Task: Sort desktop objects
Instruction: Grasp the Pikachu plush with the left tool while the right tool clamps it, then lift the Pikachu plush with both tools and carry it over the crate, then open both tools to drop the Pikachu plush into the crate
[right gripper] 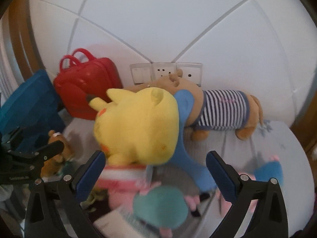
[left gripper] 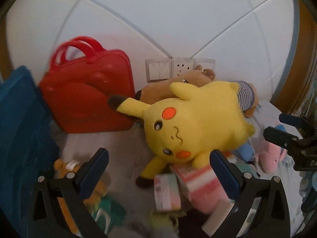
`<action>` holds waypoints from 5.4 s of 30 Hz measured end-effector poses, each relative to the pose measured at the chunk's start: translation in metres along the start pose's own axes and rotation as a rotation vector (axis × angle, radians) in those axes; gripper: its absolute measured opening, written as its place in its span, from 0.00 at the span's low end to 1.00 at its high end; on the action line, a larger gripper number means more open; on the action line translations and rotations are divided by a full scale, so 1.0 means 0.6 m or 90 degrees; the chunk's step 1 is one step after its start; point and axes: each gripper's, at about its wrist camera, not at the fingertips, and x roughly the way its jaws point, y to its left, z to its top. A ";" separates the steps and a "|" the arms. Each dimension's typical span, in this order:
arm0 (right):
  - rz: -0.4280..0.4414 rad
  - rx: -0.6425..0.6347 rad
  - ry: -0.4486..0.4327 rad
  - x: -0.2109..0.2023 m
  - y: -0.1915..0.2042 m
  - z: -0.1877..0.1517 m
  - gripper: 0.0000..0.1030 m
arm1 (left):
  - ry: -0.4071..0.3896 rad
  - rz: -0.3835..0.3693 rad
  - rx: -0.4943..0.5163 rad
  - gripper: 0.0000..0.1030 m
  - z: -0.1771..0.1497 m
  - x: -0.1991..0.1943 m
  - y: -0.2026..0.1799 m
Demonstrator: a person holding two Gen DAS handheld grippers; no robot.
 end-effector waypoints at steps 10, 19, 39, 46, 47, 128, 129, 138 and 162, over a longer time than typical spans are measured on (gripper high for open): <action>0.060 0.027 0.049 0.150 -0.026 0.026 1.00 | 0.042 -0.071 -0.011 1.00 0.001 0.160 -0.004; 0.099 0.041 0.064 0.196 -0.032 0.017 1.00 | 0.039 -0.084 -0.018 1.00 -0.007 0.177 -0.011; 0.115 0.147 0.048 0.175 -0.147 -0.045 0.98 | -0.010 -0.103 0.064 1.00 -0.016 0.115 -0.057; 0.138 0.153 0.047 0.183 -0.164 -0.049 0.99 | -0.012 -0.116 0.070 1.00 0.001 0.124 -0.057; 0.137 0.153 0.048 0.185 -0.166 -0.051 0.99 | -0.003 -0.128 0.061 1.00 0.000 0.137 -0.055; 0.415 -0.098 -0.239 -0.402 0.470 -0.041 0.90 | -0.333 0.089 -0.035 0.95 -0.203 -0.708 0.247; 0.419 -0.102 -0.242 -0.406 0.488 -0.041 0.90 | -0.336 0.096 -0.037 0.95 -0.207 -0.719 0.263; 0.459 -0.150 -0.246 -0.392 0.647 -0.016 0.90 | -0.347 0.138 -0.066 0.95 -0.222 -0.742 0.401; 0.295 -0.117 -0.151 -0.169 0.988 0.109 0.78 | -0.228 0.087 -0.035 0.94 -0.116 -0.601 0.774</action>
